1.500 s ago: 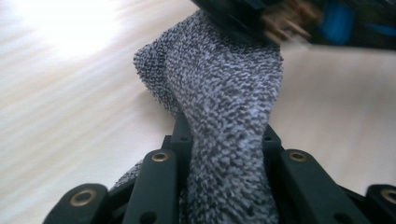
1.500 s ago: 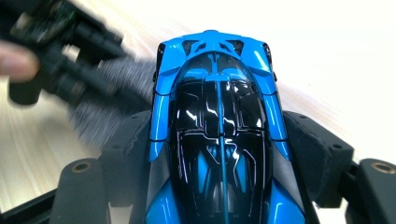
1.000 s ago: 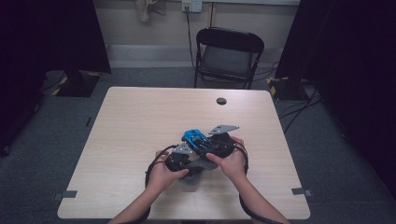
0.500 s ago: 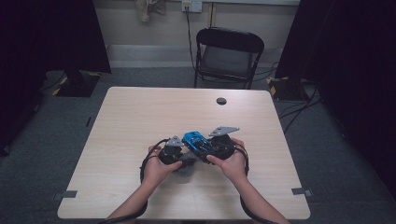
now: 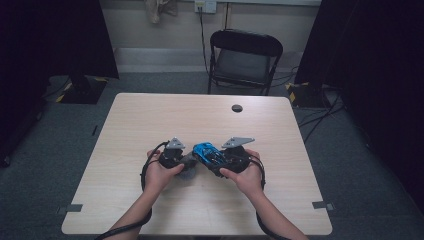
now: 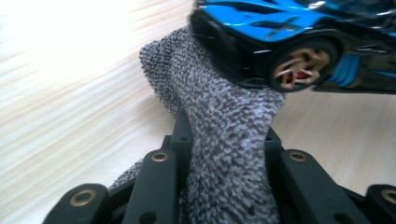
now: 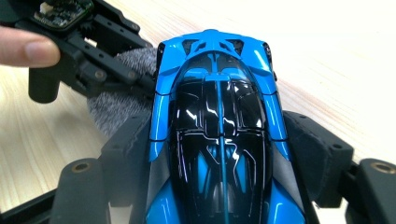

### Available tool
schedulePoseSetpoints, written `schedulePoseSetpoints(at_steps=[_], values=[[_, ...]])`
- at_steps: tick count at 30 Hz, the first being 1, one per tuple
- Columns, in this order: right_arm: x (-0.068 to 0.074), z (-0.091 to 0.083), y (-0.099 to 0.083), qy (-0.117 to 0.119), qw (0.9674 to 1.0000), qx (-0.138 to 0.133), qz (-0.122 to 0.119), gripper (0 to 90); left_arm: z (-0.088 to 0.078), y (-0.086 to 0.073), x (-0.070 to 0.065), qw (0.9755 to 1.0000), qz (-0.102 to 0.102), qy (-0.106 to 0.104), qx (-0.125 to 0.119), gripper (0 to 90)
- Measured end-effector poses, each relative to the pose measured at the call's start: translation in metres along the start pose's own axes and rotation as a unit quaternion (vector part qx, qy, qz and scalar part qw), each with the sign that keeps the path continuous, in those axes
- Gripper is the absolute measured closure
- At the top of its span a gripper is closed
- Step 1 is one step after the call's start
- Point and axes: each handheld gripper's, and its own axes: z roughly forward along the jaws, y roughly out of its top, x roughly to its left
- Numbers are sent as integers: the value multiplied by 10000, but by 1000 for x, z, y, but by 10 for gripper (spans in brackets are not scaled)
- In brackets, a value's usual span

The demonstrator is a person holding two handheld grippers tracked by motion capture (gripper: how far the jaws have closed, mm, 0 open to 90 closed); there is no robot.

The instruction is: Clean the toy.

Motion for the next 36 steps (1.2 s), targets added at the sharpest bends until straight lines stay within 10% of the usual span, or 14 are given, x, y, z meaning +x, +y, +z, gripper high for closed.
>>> schedulePoseSetpoints(at_steps=[10, 27, 36], values=[[-1, -2, -1, -28, 10000, -39, 51, 279, -6, -2, 11, 9998, -131, 143, 13, 693], [-8, -5, 9, -226, 9996, -146, 115, 279, 19, -4, -57, 9942, 588, -827, 353, 693], [-7, 1, 0, -138, 9998, -37, 107, 279, 22, -1, -56, 9949, 423, -894, 217, 694]])
